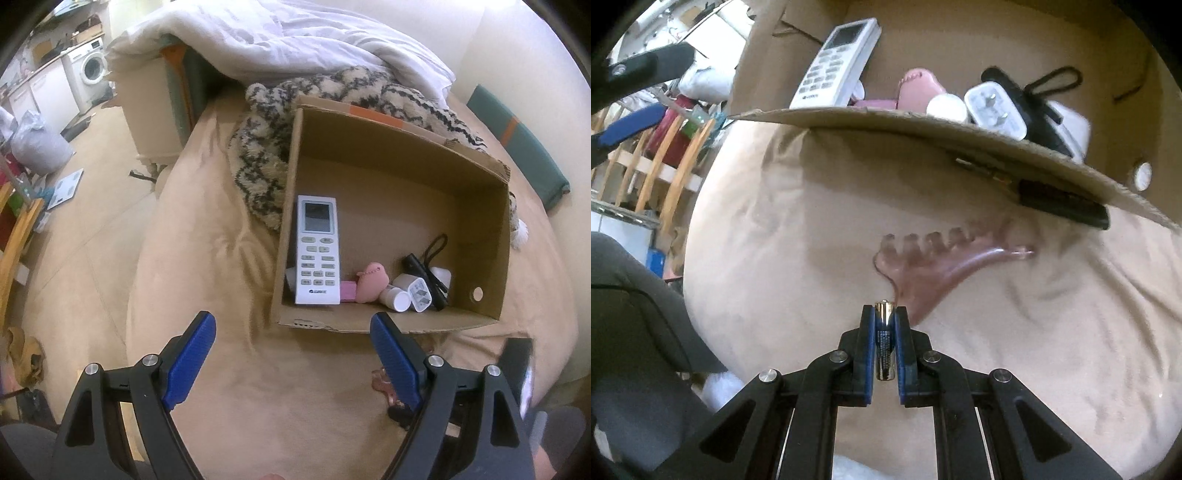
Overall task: Organize rigid objects
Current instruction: 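Grasp the brown translucent comb with the left tool while the right tool holds the battery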
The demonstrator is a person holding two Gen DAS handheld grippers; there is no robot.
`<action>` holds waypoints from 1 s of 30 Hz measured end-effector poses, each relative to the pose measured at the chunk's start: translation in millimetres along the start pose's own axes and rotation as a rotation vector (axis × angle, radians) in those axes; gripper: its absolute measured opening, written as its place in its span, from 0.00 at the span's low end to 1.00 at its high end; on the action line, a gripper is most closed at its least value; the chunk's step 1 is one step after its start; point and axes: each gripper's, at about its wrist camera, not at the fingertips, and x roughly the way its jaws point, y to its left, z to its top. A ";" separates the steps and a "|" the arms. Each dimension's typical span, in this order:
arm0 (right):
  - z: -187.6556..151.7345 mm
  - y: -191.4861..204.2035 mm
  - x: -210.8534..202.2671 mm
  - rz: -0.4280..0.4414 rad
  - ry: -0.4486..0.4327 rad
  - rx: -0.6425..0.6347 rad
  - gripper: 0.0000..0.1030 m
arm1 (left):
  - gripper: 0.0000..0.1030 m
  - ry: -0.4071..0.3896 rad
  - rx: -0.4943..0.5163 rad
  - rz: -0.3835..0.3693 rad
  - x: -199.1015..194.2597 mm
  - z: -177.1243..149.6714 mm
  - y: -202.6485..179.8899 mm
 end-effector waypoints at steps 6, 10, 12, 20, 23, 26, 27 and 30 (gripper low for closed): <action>-9.1 -10.2 -76.2 0.075 -0.199 0.046 0.11 | 0.81 0.012 -0.019 -0.009 2.1 0.9 4.2; -4.6 -17.0 -135.8 0.069 -0.398 0.043 0.11 | 0.81 0.022 0.006 0.007 7.1 -1.7 -1.7; -4.7 -28.3 -158.0 0.076 -0.466 0.068 0.11 | 0.81 0.029 0.018 0.016 9.9 -3.6 -4.4; 27.5 -43.5 -189.2 0.056 -0.608 0.029 0.11 | 0.81 0.020 0.054 0.051 14.4 -6.7 -8.5; 27.6 -46.5 -183.1 0.029 -0.649 0.042 0.11 | 0.81 0.054 0.097 0.049 19.5 -11.4 -15.4; 26.3 -57.6 -171.7 0.061 -0.667 0.104 0.11 | 0.81 0.090 0.189 0.047 29.2 -24.0 -31.8; 26.6 -61.8 -168.3 0.072 -0.657 0.128 0.11 | 0.81 0.103 0.216 0.048 32.8 -28.5 -36.5; 28.8 -63.4 -170.0 0.080 -0.656 0.139 0.11 | 0.81 0.170 0.313 0.043 50.8 -42.2 -56.2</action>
